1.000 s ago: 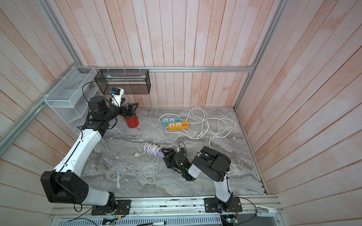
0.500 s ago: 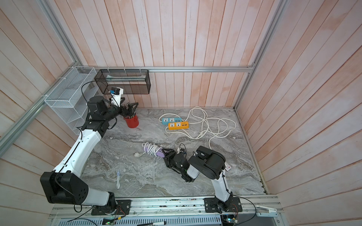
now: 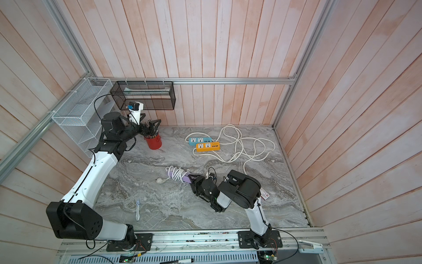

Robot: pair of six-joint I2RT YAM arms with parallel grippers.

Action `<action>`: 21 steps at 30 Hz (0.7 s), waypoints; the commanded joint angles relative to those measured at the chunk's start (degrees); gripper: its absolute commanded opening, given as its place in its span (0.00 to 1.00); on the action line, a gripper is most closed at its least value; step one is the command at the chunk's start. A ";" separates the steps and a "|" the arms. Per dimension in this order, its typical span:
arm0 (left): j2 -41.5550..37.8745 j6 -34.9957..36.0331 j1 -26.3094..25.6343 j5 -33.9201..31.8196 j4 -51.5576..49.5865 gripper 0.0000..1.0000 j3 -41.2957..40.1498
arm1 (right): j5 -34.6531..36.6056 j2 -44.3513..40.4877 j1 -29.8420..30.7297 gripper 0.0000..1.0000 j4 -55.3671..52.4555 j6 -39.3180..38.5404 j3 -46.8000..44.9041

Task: Unwrap the cord wrapped around the power strip
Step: Pick up the power strip from the center of the board.

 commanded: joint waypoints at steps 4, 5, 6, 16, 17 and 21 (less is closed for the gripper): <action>-1.41 -0.09 0.37 0.97 0.99 1.00 -1.12 | 0.54 2.21 -0.21 0.37 1.97 -0.26 0.24; -1.38 -0.09 0.39 0.97 0.95 1.00 -1.11 | 0.50 2.28 -0.31 0.34 1.85 -0.44 0.28; -1.52 -0.09 0.39 0.97 0.99 1.00 -1.11 | 0.27 2.30 -0.49 0.32 1.59 -0.78 0.44; -1.88 0.00 0.48 0.79 1.13 1.00 -1.22 | -1.65 -0.02 -2.03 0.23 -0.61 -7.89 2.03; -1.89 -0.01 0.47 0.79 1.11 1.00 -1.23 | -1.75 -0.81 -2.31 0.23 -1.53 -9.25 2.22; -1.90 -0.17 0.56 0.79 1.17 1.00 -1.26 | -1.99 -3.64 -3.36 0.23 -4.10 -14.01 2.74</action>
